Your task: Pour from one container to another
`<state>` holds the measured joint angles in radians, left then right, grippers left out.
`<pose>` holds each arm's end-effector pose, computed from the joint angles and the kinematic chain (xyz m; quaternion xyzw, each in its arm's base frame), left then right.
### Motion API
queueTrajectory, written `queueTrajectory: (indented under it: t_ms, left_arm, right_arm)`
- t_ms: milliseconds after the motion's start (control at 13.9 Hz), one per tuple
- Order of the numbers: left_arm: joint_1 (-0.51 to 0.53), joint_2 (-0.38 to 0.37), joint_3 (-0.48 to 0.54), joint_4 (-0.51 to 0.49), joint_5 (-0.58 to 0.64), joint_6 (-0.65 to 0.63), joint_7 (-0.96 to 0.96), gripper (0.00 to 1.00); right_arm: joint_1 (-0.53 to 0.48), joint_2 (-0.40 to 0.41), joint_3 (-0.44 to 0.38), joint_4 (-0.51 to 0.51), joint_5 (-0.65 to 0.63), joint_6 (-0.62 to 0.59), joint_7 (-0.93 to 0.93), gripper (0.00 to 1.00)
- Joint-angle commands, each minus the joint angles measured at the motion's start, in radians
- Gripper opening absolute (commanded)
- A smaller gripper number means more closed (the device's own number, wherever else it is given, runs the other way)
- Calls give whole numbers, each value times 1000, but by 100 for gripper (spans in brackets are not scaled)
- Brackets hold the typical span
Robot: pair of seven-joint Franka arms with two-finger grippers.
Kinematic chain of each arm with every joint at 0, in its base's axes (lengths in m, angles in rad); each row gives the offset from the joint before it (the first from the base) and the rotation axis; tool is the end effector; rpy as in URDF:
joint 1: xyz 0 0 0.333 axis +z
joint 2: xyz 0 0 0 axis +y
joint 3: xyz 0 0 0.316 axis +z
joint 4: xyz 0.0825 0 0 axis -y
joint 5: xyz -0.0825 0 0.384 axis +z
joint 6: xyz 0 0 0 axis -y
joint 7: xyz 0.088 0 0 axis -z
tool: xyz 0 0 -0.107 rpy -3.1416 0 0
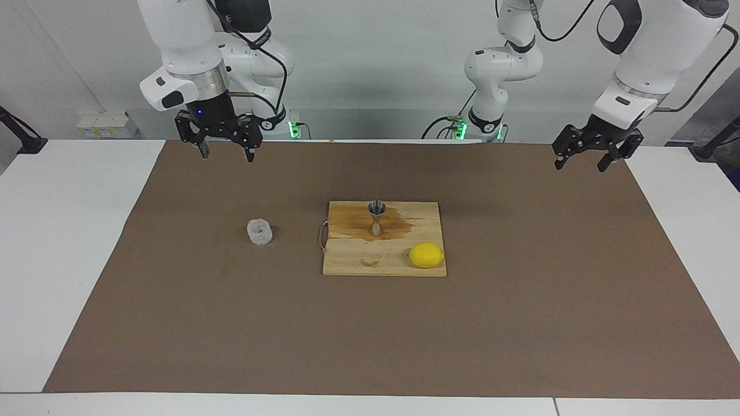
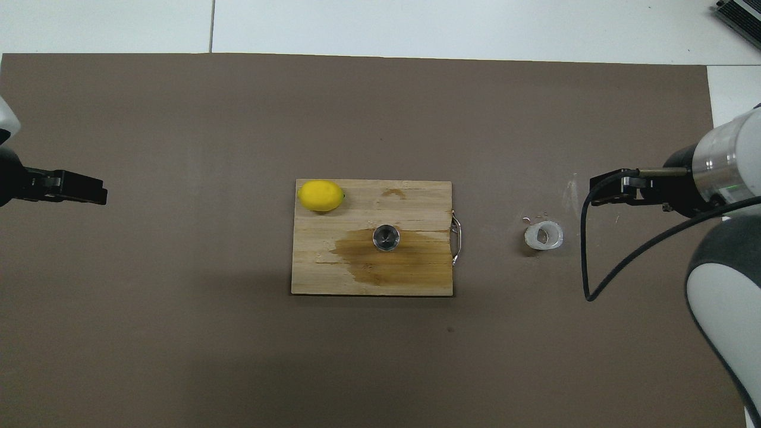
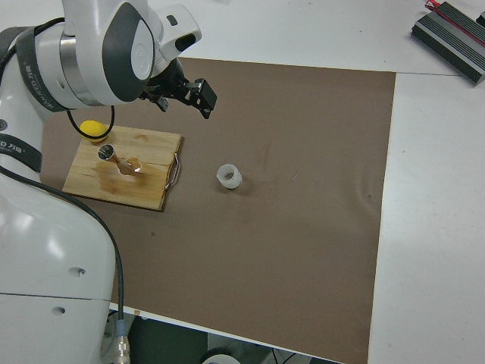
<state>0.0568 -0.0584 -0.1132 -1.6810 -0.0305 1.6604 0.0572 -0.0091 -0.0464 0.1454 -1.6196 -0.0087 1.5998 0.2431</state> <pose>0.5426 -0.0354 0.6120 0.9982 -0.0556 0.0187 0.0119 0.5377 0.0748 0.6292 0.9985 -0.0533 0.0143 0.0051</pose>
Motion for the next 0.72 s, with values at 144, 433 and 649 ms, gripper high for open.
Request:
queueTrajectory:
  t_ms: [144, 433, 649]
  left_arm:
    - [-8, -20, 6, -20, 1, 2, 3, 100]
    - [-8, -20, 6, -20, 1, 4, 3, 100]
    - [-8, -18, 6, -20, 1, 4, 1, 100]
  right_arm:
    - [-18, 0, -4, 9, 35, -20, -2, 100]
    - [-17, -6, -6, -6, 35, -17, -56, 100]
    - [-17, -10, -6, -9, 35, -18, -45, 100]
